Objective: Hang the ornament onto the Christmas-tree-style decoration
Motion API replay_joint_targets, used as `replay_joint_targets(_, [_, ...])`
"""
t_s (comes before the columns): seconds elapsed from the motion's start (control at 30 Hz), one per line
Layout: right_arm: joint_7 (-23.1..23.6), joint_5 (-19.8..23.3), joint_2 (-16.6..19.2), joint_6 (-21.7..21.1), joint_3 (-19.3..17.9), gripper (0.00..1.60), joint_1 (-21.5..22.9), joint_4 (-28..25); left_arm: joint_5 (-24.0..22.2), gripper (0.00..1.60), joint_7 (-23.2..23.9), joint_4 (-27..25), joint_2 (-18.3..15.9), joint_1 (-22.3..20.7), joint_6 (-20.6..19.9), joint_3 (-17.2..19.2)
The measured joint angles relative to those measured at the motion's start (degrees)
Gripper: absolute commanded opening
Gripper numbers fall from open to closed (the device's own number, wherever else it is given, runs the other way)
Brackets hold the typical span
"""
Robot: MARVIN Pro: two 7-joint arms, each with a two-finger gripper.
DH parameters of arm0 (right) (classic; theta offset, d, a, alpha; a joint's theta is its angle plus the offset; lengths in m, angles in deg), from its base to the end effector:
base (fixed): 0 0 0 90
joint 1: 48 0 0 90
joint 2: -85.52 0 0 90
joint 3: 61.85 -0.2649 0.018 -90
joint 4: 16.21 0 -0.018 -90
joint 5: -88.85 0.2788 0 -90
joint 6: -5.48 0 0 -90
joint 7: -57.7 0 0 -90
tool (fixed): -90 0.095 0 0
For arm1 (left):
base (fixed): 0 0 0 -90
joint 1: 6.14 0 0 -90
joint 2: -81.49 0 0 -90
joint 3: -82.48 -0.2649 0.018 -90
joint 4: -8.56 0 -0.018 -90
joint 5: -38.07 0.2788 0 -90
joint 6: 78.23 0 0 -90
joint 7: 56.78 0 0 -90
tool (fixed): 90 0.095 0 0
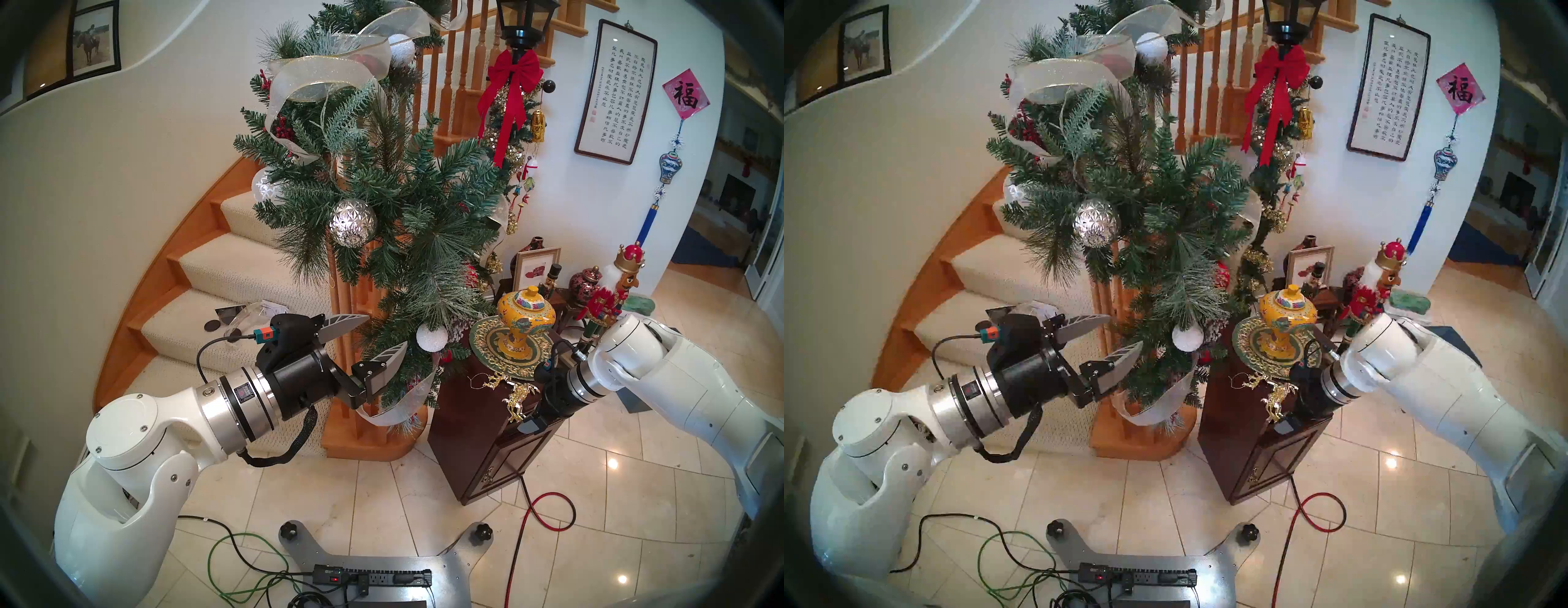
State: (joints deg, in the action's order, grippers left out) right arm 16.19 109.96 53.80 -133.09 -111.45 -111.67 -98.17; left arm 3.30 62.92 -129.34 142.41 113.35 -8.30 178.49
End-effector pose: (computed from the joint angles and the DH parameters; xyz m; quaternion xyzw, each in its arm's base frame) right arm 0.3623 -0.1482 -0.2869 -0.9222 -0.3492 -0.1341 0.0981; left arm 0.2259 -0.0182 -0.1528 0.6664 -0.2605 0.6158 0.3299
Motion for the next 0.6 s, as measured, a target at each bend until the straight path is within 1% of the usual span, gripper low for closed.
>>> replay_joint_targets(0.6, [0.8,-1.6,-1.4,-0.2,0.2,1.6,0.5,1.2,0.0,1.6,0.0,0.0,0.0,0.0,0.0,0.0])
